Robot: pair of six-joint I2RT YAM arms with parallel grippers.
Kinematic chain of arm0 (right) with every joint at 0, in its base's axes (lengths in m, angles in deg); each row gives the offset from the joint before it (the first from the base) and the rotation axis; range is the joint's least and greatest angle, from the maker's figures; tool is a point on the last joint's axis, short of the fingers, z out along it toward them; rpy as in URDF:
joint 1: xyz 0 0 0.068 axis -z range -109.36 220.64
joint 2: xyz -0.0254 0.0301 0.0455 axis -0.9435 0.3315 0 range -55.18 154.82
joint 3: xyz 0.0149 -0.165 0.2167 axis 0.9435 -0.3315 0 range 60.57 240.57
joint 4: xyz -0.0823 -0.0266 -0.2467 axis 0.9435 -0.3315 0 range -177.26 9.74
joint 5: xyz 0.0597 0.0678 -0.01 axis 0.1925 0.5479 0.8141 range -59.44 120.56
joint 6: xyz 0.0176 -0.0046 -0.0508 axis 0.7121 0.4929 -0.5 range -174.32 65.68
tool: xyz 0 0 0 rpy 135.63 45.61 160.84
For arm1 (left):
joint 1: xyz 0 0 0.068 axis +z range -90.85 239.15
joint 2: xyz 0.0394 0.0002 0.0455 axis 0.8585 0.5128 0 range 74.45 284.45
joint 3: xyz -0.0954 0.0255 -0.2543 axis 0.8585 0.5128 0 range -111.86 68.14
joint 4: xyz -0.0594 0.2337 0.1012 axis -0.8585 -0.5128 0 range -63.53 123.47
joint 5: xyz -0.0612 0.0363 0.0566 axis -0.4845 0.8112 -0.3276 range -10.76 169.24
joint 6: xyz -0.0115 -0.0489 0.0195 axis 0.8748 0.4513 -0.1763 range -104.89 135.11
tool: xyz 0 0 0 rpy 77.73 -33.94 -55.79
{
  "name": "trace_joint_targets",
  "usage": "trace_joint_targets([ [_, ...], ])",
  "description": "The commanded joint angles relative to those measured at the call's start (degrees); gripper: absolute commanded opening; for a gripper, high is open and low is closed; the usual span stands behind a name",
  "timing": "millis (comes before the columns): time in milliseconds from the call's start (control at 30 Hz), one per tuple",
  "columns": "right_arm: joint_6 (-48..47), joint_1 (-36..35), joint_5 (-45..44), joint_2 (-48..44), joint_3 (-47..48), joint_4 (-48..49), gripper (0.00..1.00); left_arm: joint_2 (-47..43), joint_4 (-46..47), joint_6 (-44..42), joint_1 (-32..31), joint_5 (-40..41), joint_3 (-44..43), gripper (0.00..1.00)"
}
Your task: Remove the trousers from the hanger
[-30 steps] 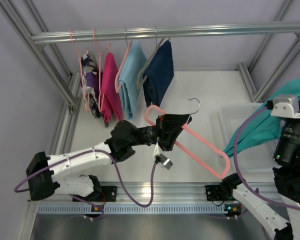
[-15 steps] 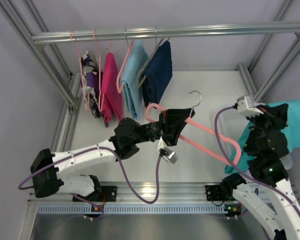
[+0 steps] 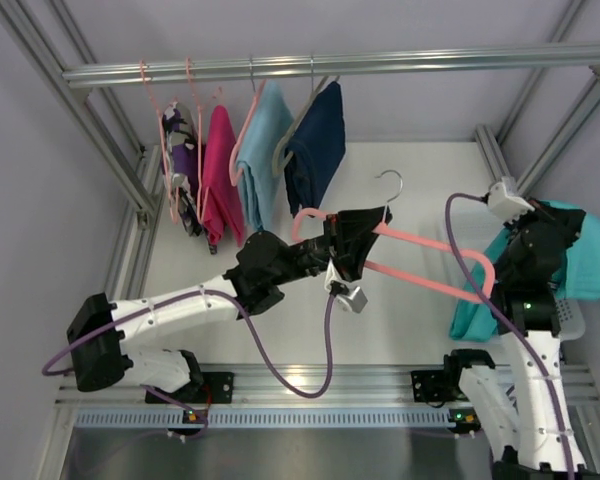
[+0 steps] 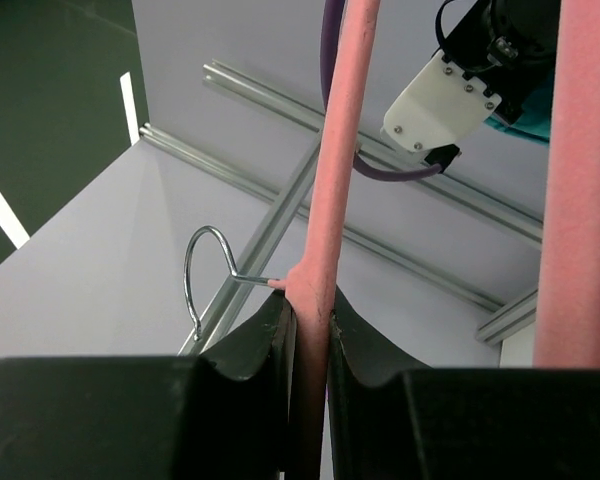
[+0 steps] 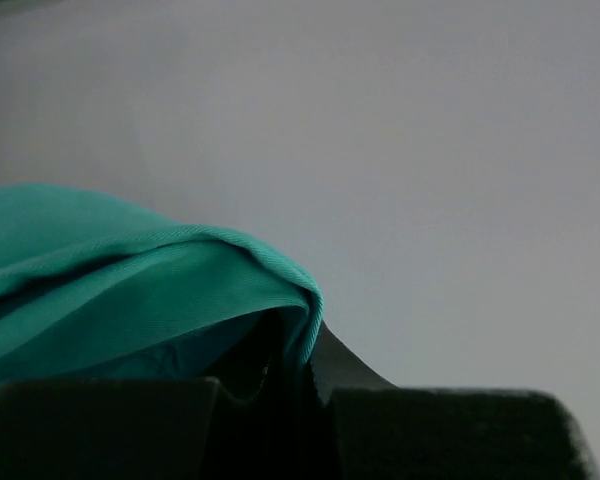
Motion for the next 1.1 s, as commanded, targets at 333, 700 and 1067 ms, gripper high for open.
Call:
trace_joint_targets([
  [333,10.2,14.7,19.5,10.8,16.6,-8.3,0.0,-0.9,9.4,5.2,-0.4,2.1,-7.6,0.0],
  [700,19.2,16.0,39.3,8.4,4.1,-29.2,0.27,-2.3,8.2,7.0,-0.4,2.9,-7.0,0.0],
  [1067,26.6,15.9,49.9,1.3,13.9,-49.0,0.94,-3.8,8.5,5.6,-0.4,3.3,-3.6,0.0],
])
